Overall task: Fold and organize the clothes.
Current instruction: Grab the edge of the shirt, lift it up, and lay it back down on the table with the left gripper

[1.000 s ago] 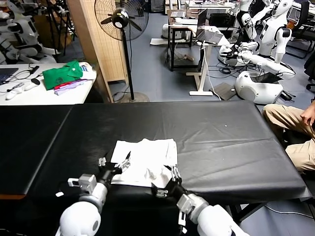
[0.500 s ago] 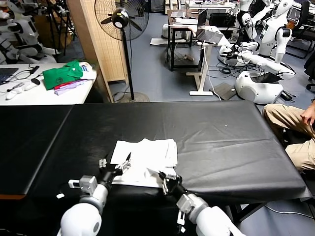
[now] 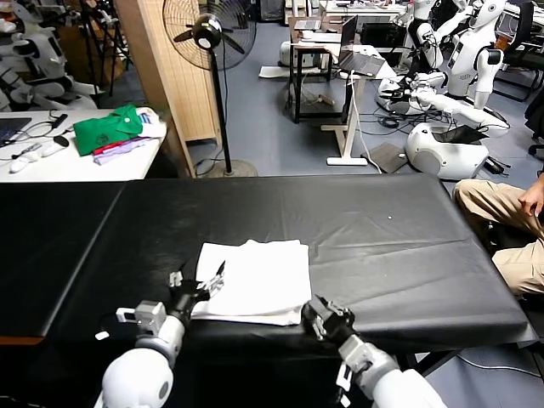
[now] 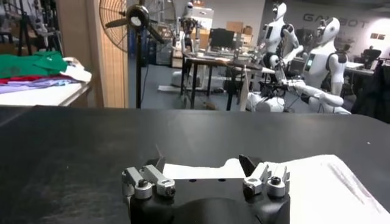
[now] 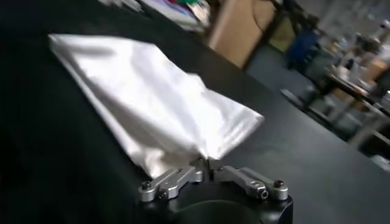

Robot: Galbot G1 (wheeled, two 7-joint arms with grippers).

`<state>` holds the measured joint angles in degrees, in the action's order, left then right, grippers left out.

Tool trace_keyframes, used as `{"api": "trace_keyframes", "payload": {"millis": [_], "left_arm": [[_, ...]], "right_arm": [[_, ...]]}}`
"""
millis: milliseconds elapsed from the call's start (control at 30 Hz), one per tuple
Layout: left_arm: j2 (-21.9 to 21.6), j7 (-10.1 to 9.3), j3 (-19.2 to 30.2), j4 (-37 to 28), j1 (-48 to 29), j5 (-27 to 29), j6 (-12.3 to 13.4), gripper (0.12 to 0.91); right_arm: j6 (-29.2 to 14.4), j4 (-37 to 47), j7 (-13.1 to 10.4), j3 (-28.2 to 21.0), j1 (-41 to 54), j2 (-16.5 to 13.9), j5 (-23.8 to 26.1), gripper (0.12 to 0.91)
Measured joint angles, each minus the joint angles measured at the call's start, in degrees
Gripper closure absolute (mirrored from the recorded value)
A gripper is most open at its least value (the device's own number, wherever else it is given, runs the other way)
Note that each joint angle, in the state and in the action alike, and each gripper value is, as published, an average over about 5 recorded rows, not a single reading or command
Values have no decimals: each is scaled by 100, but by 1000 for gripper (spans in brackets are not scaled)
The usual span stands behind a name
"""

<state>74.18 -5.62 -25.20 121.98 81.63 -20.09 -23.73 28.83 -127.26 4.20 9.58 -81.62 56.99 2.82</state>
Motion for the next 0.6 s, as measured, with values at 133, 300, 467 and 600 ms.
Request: {"api": "trace_keyframes", "payload": {"millis": [133,300,467,600], "left_arm": [[32,10,-51,-115,-101,-222,24,232],[98,20,-231,-331,-249,-811,73,232],[182,25,-475,-643,-345,-1659,182,232],[178,36,-654,-872,-297,-2497,120,232]], "right_arm": [[-273,-204,-145,178,-171,123,-677,348],[-372,-407,-384,468,-378,379,-1785,233],[-367,-628,-550,848,-546,625,-2750,227],[-345,-794,-637,1122,-559,751,-3268,227]]}}
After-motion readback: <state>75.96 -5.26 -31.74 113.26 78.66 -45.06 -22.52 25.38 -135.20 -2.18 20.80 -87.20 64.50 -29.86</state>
